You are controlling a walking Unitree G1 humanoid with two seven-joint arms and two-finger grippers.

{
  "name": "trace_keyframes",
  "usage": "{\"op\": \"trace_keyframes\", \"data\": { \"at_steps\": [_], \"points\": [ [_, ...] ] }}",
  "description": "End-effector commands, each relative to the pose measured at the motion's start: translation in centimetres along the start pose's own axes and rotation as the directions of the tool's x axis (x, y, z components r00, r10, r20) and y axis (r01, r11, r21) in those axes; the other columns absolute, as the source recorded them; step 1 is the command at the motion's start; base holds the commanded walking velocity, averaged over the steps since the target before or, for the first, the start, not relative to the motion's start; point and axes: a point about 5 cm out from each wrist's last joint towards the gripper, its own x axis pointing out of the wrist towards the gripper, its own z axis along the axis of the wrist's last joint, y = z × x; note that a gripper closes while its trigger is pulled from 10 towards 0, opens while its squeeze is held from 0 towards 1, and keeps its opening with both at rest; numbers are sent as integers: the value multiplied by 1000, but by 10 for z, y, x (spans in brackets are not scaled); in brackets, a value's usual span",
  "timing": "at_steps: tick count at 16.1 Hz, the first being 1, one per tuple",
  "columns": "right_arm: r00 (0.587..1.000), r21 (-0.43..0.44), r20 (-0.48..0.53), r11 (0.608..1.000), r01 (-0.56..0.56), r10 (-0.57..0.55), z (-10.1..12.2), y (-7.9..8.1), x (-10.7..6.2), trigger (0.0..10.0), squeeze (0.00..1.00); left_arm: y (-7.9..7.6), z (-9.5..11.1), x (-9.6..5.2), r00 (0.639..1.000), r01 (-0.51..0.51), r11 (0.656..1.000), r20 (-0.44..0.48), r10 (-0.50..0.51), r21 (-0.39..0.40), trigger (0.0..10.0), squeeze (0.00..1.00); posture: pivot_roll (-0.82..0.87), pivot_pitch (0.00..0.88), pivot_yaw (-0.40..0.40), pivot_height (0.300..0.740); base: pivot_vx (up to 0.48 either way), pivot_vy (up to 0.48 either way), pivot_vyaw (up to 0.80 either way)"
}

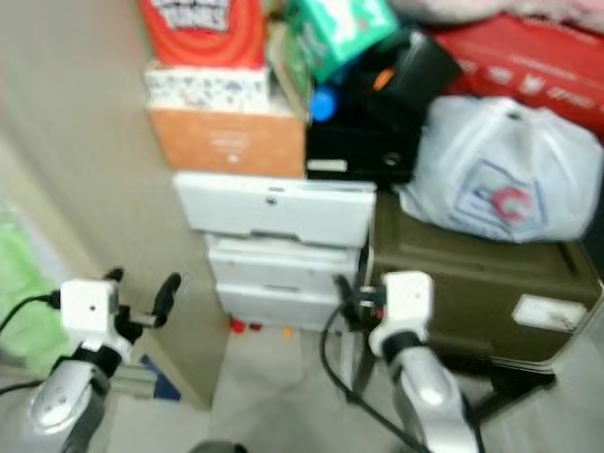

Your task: Clean up the room

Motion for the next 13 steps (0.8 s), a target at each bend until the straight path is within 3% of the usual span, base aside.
{"op": "trace_keyframes", "data": {
  "at_steps": [1, 7, 13],
  "points": [
    [1000, -9, 4, 1000, 21, -21, 3, -6, -3, 10000, 0, -4, 3, 1, 1000, 15, 1000, 8, -15, -1, 10000, 0, -10, 19, 12, 740, 0, 0, 800],
    [1000, -10, 3, 1000, 22, -22, 3, -6, -4, 10000, 0, -3, 1, -1, 1000, 10, 1000, 0, -10, -2, 10000, 0, -17, 27, 14, 740, 0, 0, 800],
    [1000, -11, -6, 1000, -20, 20, 2, -3, 9, 10000, 0, -6, 2, 0, 999, -27, 1000, 20, 27, -9, 10000, 0, 31, 17, -52, 740, 0, 0, 800]
  ]
}}
